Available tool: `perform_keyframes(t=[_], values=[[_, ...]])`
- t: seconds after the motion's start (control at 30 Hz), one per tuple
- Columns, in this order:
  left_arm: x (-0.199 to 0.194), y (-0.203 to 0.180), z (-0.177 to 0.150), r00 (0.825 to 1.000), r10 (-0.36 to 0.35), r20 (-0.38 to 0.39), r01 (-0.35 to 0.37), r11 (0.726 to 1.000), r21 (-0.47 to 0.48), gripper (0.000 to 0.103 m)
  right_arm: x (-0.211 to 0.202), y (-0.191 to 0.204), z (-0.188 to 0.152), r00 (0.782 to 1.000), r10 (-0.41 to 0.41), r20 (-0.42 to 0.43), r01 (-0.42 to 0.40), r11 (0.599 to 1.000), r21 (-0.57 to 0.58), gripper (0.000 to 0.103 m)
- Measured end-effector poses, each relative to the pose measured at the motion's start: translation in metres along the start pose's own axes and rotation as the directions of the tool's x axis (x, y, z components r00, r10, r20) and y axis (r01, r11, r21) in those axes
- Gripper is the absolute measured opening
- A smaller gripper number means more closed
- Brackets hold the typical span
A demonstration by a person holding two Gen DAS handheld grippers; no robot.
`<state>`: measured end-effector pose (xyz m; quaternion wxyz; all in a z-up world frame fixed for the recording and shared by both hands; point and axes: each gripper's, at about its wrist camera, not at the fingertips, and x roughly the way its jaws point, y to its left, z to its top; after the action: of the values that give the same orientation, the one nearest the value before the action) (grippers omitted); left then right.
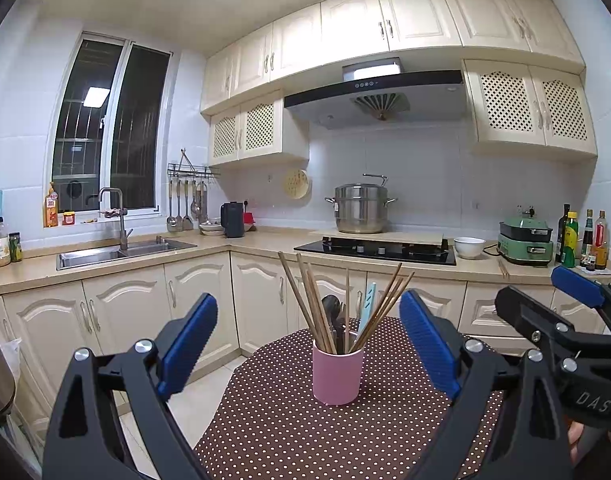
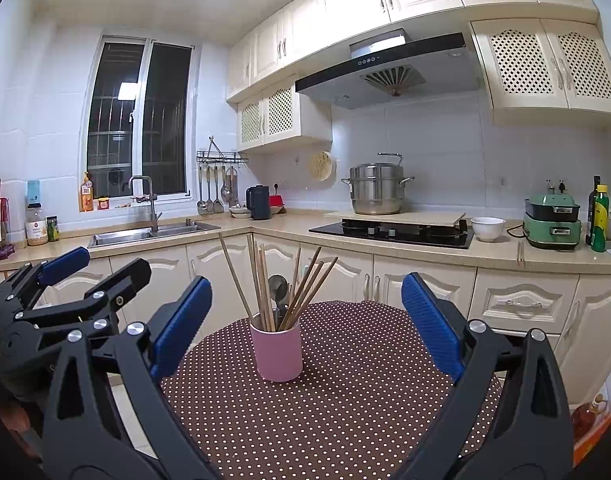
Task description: Organize utensils
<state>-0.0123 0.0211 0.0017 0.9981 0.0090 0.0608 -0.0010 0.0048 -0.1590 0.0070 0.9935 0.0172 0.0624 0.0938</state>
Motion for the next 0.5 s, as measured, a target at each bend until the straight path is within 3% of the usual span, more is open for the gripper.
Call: perform_keyframes(t=[0.5], values=[[0.0018, -0.0004, 0.0018, 1.0, 0.0, -0.002, 0.0, 1.0, 0.001, 0.091, -0.0007, 0.0018, -0.0001, 1.0, -0.003, -0.001, 0.003, 1.0, -0.002, 0.094]])
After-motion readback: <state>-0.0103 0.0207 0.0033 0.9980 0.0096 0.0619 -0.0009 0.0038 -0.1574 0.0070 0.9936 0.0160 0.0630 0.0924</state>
